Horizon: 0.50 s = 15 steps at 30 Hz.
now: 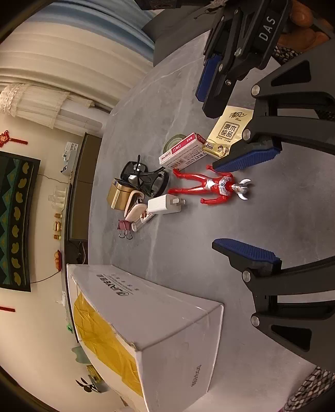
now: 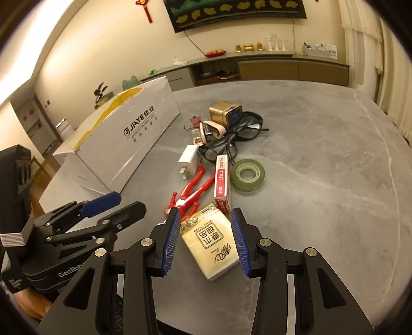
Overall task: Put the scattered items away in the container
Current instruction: 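Grasp the cream tissue pack with the right tool while the left tool approaches the red figure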
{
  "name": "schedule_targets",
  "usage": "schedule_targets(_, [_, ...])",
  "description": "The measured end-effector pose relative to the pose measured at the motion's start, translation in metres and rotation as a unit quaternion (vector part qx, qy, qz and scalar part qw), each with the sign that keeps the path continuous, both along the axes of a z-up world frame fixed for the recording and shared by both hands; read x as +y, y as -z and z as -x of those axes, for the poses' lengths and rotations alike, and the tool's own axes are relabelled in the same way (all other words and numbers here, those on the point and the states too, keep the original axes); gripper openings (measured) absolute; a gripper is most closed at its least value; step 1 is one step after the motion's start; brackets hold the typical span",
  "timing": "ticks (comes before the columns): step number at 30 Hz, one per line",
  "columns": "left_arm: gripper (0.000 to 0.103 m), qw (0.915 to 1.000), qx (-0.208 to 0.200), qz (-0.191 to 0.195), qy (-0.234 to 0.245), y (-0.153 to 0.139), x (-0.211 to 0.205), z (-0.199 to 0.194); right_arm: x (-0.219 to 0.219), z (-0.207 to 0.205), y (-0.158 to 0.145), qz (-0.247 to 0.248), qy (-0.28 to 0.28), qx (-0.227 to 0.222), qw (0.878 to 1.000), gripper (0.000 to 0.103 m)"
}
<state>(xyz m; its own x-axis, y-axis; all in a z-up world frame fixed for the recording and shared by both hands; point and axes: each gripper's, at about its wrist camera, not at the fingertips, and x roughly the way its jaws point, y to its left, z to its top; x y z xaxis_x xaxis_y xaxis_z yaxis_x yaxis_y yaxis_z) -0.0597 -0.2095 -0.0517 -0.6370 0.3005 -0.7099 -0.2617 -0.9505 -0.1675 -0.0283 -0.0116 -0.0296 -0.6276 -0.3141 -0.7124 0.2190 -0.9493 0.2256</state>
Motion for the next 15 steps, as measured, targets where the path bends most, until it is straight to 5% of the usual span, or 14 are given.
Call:
schedule_targets(9, [0.056, 0.9996, -0.019, -0.003, 0.02, 0.011, 0.006, 0.014, -0.03, -0.002, 0.036, -0.136, -0.061, 0.003, 0.989, 0.057])
schedule_targets(15, [0.056, 0.9982, -0.03, 0.035, 0.039, 0.024, 0.031, 0.029, 0.0, 0.006, 0.036, -0.111, -0.009, -0.01, 0.994, 0.057])
